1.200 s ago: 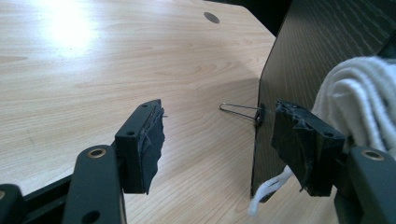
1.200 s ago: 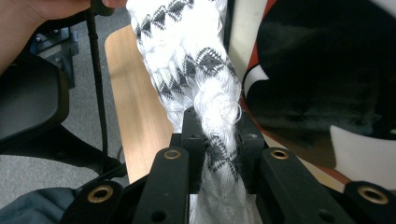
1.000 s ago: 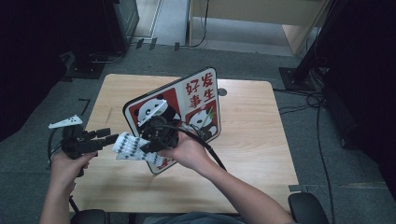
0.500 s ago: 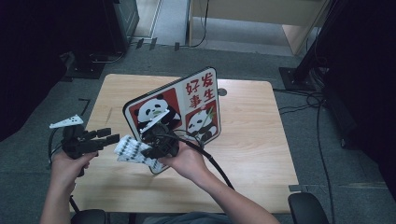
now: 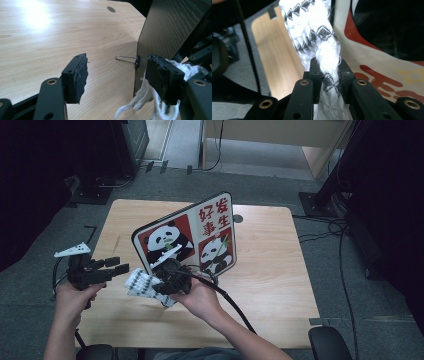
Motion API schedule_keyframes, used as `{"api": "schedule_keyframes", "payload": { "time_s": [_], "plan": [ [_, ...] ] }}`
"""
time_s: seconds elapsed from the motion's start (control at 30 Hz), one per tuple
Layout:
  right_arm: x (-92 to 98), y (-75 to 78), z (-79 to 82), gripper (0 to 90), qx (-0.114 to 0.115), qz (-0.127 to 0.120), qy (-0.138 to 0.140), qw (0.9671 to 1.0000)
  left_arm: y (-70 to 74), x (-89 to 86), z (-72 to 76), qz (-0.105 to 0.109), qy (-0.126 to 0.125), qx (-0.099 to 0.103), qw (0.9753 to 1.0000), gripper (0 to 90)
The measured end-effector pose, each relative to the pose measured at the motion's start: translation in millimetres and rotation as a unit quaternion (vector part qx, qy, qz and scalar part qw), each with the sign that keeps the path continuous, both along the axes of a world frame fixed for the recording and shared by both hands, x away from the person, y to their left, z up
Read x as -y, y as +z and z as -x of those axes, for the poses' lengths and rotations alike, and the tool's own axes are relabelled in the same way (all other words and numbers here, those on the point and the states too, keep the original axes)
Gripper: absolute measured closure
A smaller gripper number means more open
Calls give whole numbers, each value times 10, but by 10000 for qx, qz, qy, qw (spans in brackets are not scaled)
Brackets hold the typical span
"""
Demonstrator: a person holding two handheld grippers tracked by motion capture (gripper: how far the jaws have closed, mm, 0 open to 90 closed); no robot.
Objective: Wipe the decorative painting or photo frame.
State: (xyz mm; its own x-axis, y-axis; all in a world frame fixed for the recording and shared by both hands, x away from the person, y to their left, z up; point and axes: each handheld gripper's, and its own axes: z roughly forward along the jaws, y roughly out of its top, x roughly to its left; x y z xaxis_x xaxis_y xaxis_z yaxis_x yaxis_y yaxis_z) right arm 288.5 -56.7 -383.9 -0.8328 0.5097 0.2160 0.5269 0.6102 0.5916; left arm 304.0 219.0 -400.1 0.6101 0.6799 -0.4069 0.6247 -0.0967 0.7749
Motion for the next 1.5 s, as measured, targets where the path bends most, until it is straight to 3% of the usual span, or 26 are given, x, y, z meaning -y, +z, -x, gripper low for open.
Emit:
{"api": "schedule_keyframes", "payload": {
  "time_s": [0.03,0.43,0.57,0.67,1.27,1.5],
  "plan": [
    [-5,-9,11,796,63,29,3,10000,4,8,2,4,3,2,10000,345],
    [-5,-156,56,796,-95,26,-71,9999,71,91,28,-44,-148,93,9998,345],
    [-9,-222,99,796,101,82,-14,9999,104,125,55,-114,-196,220,9995,349],
    [-4,-266,113,796,79,83,-20,9999,138,153,68,-95,-237,264,9993,351],
    [41,-518,143,796,-105,115,-41,9999,186,323,105,-63,-559,252,9981,385],
    [63,-645,163,797,-150,121,5,9998,181,398,100,29,-601,129,9981,397]
  ]
}}
